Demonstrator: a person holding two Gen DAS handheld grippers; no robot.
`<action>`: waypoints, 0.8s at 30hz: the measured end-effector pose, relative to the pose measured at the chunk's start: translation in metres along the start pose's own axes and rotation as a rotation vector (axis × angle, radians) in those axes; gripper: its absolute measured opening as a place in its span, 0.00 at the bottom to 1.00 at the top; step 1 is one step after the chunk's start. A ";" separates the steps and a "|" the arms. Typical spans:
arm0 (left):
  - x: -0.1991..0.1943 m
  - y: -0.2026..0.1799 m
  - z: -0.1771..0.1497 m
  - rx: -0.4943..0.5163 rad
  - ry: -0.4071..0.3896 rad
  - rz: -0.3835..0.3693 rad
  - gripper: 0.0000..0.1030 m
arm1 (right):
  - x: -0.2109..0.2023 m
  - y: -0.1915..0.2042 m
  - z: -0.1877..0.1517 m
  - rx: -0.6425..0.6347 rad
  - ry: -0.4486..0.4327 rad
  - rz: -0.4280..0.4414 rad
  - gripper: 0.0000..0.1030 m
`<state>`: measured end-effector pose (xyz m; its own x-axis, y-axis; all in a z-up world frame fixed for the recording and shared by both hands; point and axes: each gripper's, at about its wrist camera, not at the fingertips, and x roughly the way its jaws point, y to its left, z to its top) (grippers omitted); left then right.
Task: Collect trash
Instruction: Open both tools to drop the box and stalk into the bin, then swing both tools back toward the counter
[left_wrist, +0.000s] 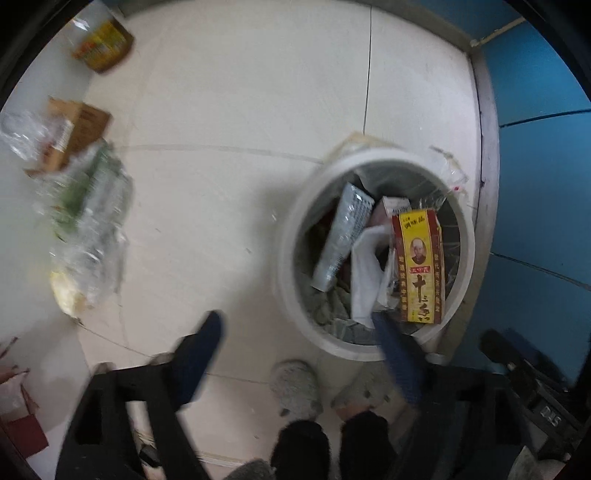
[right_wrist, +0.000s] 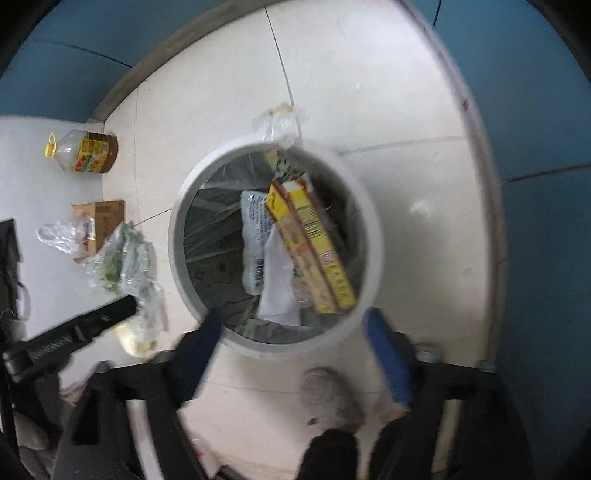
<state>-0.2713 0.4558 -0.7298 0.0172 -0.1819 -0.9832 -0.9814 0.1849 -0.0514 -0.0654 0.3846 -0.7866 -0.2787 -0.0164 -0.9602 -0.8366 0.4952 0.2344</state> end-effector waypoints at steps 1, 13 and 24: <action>-0.015 -0.001 -0.007 0.013 -0.040 0.029 0.99 | -0.010 0.003 -0.004 -0.022 -0.016 -0.032 0.97; -0.191 -0.022 -0.094 0.074 -0.339 0.129 0.99 | -0.197 0.049 -0.079 -0.194 -0.261 -0.231 1.00; -0.343 -0.045 -0.200 0.112 -0.437 0.065 0.99 | -0.411 0.076 -0.175 -0.291 -0.437 -0.233 1.00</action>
<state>-0.2715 0.3168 -0.3557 0.0591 0.2533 -0.9656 -0.9569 0.2898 0.0175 -0.0972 0.2769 -0.3473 0.0976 0.2951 -0.9505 -0.9651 0.2612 -0.0181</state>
